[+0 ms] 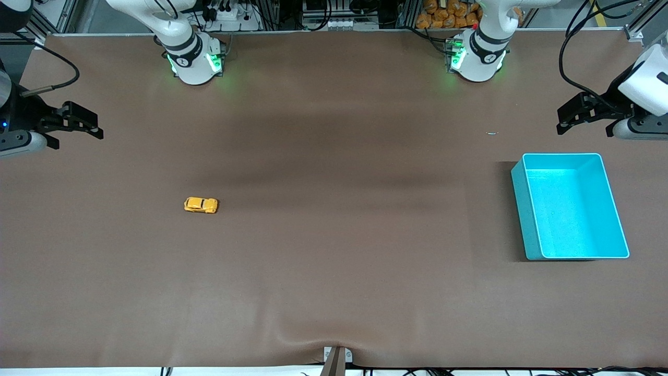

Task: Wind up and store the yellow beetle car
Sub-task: 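Reach the right gripper down toward the yellow beetle car, then close the right gripper around the yellow car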

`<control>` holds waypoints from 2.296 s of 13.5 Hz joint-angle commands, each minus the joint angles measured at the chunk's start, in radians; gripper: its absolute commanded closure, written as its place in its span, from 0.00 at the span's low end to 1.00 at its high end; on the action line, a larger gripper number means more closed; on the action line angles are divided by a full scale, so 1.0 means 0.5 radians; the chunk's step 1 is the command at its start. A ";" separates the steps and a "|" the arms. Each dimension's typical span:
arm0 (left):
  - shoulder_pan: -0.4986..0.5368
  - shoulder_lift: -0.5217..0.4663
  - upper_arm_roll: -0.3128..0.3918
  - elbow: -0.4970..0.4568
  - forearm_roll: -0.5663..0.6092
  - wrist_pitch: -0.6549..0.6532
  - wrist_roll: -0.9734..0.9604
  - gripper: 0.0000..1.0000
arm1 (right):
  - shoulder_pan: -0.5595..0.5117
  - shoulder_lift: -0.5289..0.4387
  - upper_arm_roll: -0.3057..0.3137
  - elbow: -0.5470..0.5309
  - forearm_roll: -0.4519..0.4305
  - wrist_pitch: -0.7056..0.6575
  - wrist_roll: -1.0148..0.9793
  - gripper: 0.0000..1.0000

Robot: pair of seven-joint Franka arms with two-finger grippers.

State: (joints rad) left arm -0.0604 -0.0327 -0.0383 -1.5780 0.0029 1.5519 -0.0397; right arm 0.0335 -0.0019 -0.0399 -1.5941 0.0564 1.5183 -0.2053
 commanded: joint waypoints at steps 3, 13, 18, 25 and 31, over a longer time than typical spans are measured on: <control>0.013 -0.017 -0.006 0.033 -0.043 -0.076 0.000 0.00 | -0.046 -0.079 0.034 -0.094 0.007 0.031 0.012 0.00; -0.002 0.099 -0.003 0.254 -0.079 -0.174 -0.050 0.00 | -0.006 0.350 0.034 -0.569 -0.018 0.781 -1.419 0.00; -0.011 0.139 -0.009 0.254 -0.079 -0.153 -0.053 0.00 | 0.104 0.614 0.034 -0.782 -0.018 1.176 -1.939 0.00; 0.016 0.121 -0.012 0.238 0.018 -0.213 -0.016 0.00 | 0.353 0.648 0.034 -1.033 -0.247 1.627 -1.992 0.00; 0.020 0.075 -0.003 0.260 0.016 -0.208 -0.046 0.00 | 0.347 0.746 0.034 -1.125 -0.395 1.890 -1.995 0.02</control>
State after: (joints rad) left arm -0.0491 0.0278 -0.0339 -1.4629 -0.0133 1.4674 -0.0430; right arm 0.2301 0.3495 -0.0243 -2.1297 -0.1163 2.3977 -1.1914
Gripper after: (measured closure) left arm 0.000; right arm 0.022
